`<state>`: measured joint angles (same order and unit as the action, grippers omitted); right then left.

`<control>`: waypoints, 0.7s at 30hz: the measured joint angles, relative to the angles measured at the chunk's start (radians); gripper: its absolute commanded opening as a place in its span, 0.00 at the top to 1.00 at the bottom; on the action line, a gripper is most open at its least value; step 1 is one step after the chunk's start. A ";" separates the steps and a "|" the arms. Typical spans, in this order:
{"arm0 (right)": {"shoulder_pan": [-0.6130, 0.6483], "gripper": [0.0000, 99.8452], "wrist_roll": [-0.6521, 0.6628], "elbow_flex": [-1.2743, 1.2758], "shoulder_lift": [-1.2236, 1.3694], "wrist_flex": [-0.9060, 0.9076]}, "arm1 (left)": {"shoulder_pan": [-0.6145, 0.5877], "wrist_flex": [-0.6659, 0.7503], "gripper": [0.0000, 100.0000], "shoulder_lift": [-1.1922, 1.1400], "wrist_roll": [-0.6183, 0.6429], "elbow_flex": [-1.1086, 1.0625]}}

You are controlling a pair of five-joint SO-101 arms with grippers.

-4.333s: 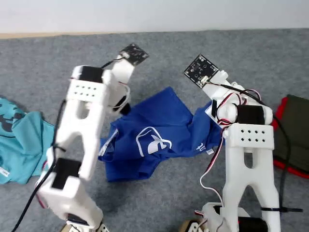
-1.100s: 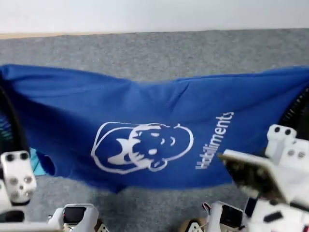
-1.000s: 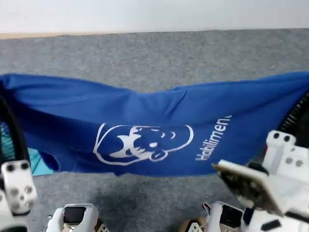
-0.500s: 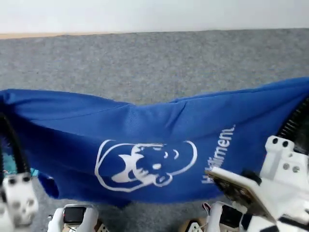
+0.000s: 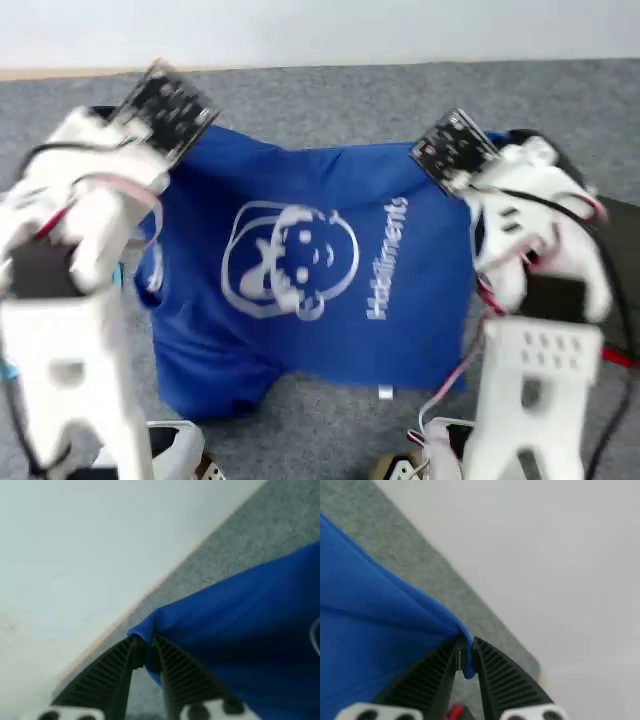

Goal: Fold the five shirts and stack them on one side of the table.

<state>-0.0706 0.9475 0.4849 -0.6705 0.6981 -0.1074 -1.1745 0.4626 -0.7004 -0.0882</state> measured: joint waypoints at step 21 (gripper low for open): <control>0.028 0.99 0.006 -0.264 0.806 -0.764 | -0.002 0.755 1.00 -0.715 0.005 0.074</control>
<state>-0.0430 0.9536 0.2209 0.1350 -0.0660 -0.1089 -0.4196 -0.2524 -0.6958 -0.0146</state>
